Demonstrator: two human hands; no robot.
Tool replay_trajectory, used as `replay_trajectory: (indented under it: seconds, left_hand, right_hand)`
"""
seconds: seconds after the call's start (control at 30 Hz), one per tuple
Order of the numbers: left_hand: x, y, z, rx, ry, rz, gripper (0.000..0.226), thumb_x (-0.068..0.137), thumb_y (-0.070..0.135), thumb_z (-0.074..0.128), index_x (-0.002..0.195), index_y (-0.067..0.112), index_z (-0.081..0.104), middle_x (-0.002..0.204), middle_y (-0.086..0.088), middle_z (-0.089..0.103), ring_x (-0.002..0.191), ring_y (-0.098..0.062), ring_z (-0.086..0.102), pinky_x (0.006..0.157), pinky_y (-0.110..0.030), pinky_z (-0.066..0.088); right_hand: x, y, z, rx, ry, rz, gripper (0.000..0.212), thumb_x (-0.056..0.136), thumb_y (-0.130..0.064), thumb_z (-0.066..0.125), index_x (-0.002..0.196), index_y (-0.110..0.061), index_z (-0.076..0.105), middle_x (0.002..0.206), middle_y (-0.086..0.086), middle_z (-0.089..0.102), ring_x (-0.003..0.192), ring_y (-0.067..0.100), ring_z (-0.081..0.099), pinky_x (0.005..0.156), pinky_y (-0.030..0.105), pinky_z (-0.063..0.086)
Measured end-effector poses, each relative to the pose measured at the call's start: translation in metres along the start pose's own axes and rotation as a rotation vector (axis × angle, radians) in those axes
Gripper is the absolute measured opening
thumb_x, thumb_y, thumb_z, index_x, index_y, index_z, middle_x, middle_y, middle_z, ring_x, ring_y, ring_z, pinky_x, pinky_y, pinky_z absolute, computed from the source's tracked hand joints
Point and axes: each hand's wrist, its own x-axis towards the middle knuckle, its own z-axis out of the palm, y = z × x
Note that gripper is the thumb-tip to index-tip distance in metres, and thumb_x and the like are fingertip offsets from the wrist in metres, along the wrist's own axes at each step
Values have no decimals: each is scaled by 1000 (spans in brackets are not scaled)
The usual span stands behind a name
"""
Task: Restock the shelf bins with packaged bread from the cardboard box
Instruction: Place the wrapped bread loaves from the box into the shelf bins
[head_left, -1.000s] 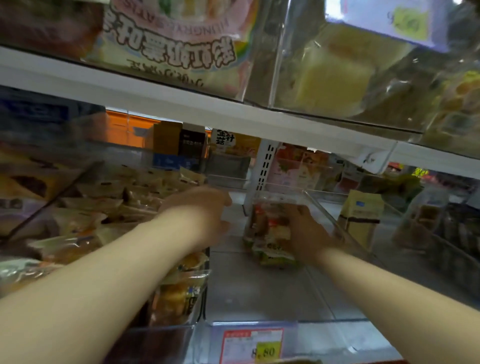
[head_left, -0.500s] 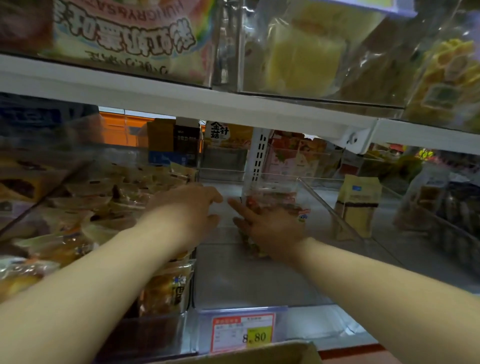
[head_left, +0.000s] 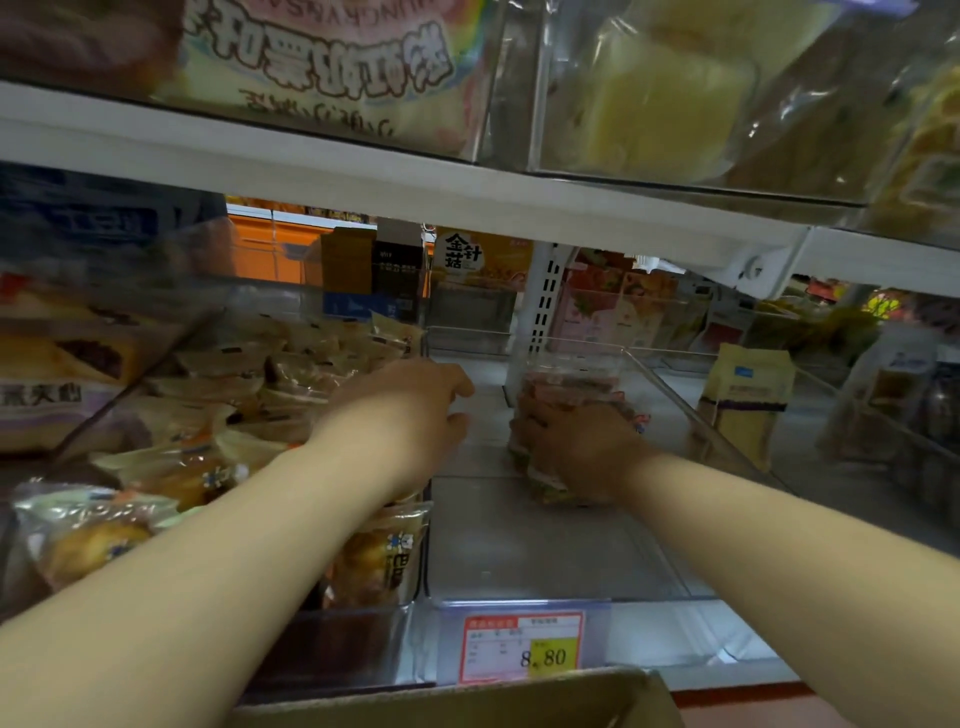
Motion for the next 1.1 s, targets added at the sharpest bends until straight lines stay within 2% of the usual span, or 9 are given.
replay_trajectory:
  seconds: [0.33, 0.53, 0.67, 0.73, 0.8, 0.87, 0.9, 1.0, 1.1]
  left_hand:
    - [-42, 28, -34, 113, 135, 21, 36, 93, 30, 48, 128, 34, 53, 128, 3, 58, 111, -22, 58, 85, -34, 50]
    - [-78, 39, -54, 234, 136, 39, 34, 95, 36, 47, 128, 30, 52, 126, 1, 58, 111, -23, 57, 87, -37, 47]
    - [-75, 25, -47, 234, 140, 7, 35, 95, 33, 46, 129, 31, 53, 124, 0, 58, 111, -21, 57, 87, -36, 47]
    - [-68, 17, -38, 188, 132, -30, 34, 95, 34, 47, 129, 33, 53, 125, 0, 59, 110, -21, 58, 84, -33, 48]
    - [-59, 10, -29, 124, 138, -58, 32, 94, 35, 49, 125, 36, 55, 123, 1, 62, 107, -22, 60, 80, -31, 48]
    - [-50, 3, -21, 80, 152, -63, 34, 92, 35, 50, 125, 38, 55, 124, 3, 62, 108, -22, 60, 81, -31, 49]
    - [-46, 0, -18, 70, 150, -58, 35, 91, 35, 50, 126, 38, 55, 125, 5, 62, 108, -21, 60, 82, -31, 51]
    - [-40, -6, -10, 42, 157, -43, 35, 90, 36, 49, 125, 39, 55, 124, 7, 61, 107, -20, 60, 85, -35, 52]
    - [-37, -10, -6, 30, 178, -36, 33, 90, 36, 48, 122, 40, 55, 122, 7, 61, 106, -20, 60, 85, -36, 52]
  right_hand:
    - [-70, 7, -22, 313, 155, -74, 60, 93, -8, 50, 148, -26, 33, 159, -2, 17, 144, 21, 19, 117, 34, 18]
    - [-70, -6, -8, 368, 101, 91, 71, 99, -13, 43, 148, -46, 2, 153, 8, 29, 124, 29, 48, 100, 37, 44]
    - [-66, -4, 2, 205, 220, -93, 49, 101, -20, 27, 149, -30, 26, 160, -2, 11, 146, 24, 17, 119, 39, 15]
    - [-59, -7, 1, 134, 185, -41, 50, 102, -20, 24, 151, -18, 17, 160, 1, 1, 147, 26, -3, 118, 40, 0]
    - [-51, -11, 0, 85, 222, 43, 63, 95, -2, 45, 150, -8, 15, 159, 13, 4, 141, 38, -13, 115, 48, 21]
    - [-45, -7, -1, 165, 275, 86, 89, 69, 3, 77, 145, -7, 32, 153, 16, 23, 136, 47, 27, 80, 43, 57]
    - [-42, -5, 6, 246, 336, 99, 100, 64, 3, 81, 145, -13, 25, 154, 14, 16, 127, 47, 44, 71, 44, 59]
    - [-36, -5, 17, 339, 383, 176, 98, 86, -10, 65, 145, -33, -10, 154, 3, -20, 132, 42, 38, 91, 46, 50]
    - [-28, 1, 22, 282, 291, 215, 94, 89, -26, 63, 150, -33, -8, 159, 9, -12, 142, 38, 19, 102, 47, 43]
